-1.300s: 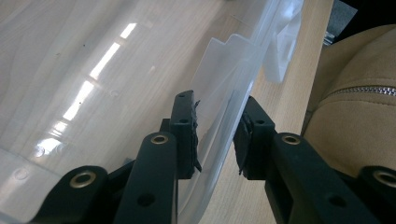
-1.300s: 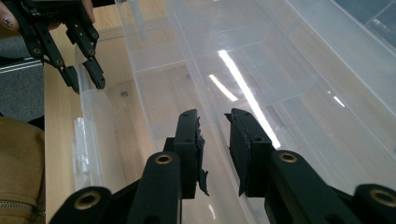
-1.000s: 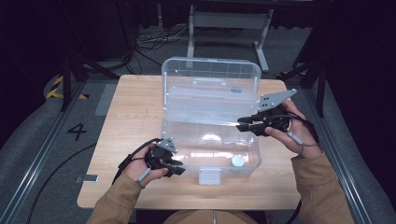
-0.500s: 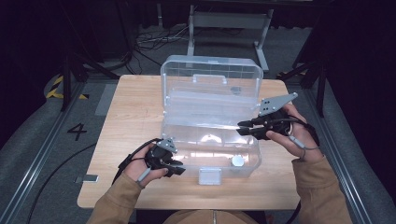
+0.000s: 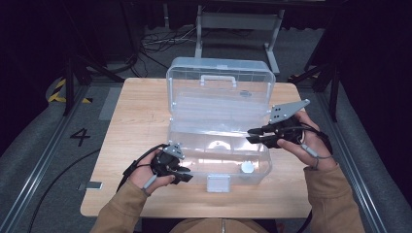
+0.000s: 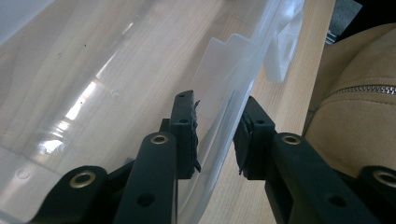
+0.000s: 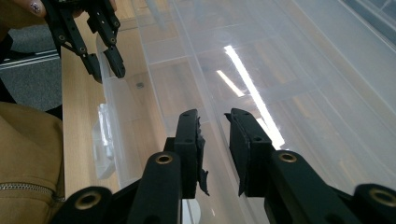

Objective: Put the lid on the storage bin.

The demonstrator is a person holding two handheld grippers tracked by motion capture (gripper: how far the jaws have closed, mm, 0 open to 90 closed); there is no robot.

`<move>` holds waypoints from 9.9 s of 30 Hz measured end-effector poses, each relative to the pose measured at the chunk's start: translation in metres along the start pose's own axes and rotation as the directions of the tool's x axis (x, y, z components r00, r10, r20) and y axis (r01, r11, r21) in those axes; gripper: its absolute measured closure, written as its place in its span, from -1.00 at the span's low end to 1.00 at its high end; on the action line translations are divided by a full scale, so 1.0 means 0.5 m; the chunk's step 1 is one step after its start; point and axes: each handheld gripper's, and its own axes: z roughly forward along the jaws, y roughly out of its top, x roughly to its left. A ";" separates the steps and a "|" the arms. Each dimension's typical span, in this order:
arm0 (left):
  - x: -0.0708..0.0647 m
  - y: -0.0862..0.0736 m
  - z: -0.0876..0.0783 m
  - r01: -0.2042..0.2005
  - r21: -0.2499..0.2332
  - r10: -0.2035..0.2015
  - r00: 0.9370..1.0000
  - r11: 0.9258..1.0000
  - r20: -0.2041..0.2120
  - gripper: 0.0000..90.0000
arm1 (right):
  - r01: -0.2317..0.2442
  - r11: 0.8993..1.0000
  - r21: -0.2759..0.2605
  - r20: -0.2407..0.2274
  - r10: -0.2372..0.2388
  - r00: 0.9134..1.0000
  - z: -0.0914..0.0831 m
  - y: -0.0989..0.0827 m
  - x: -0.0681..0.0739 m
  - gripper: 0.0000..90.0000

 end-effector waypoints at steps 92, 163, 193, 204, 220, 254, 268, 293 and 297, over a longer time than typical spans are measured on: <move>-0.016 0.004 -0.097 -0.018 -0.100 0.019 1.000 0.995 0.002 0.58 | 0.104 0.986 0.133 -0.033 -0.101 0.994 0.010 -0.003 0.040 0.85; 0.039 0.070 -0.220 0.121 -0.530 -0.263 0.943 0.839 -0.201 0.99 | 0.043 0.998 0.047 -0.021 -0.042 0.999 -0.023 -0.030 0.068 0.78; 0.024 0.057 -0.220 0.127 -0.408 -0.209 0.964 0.904 -0.163 0.98 | -0.215 0.959 -0.186 0.060 0.230 0.971 -0.111 -0.099 -0.006 1.00; 0.021 0.055 -0.217 0.131 -0.372 -0.193 0.972 0.919 -0.135 0.93 | -0.234 0.959 -0.162 0.051 0.245 0.968 -0.108 -0.101 -0.009 1.00; 0.021 0.037 -0.229 0.151 -0.286 -0.184 0.979 0.946 -0.090 0.74 | -0.240 0.964 -0.114 0.031 0.245 0.969 -0.104 -0.103 -0.008 1.00; 0.090 -0.019 -0.233 0.243 -0.299 -0.301 0.939 0.923 -0.165 0.31 | -0.213 0.974 0.076 -0.014 0.214 0.977 -0.090 -0.106 0.002 1.00; 0.093 -0.019 -0.227 0.234 -0.292 -0.295 0.938 0.927 -0.184 0.29 | -0.190 0.971 0.144 -0.042 0.197 0.979 -0.079 -0.110 0.006 1.00; 0.094 -0.017 -0.218 0.240 -0.264 -0.293 0.939 0.934 -0.181 0.28 | -0.152 0.953 0.260 -0.060 0.173 0.983 -0.054 -0.117 0.008 1.00; 0.095 -0.018 -0.218 0.244 -0.264 -0.296 0.938 0.933 -0.179 0.28 | -0.151 0.949 0.278 -0.067 0.176 0.982 -0.050 -0.118 0.010 1.00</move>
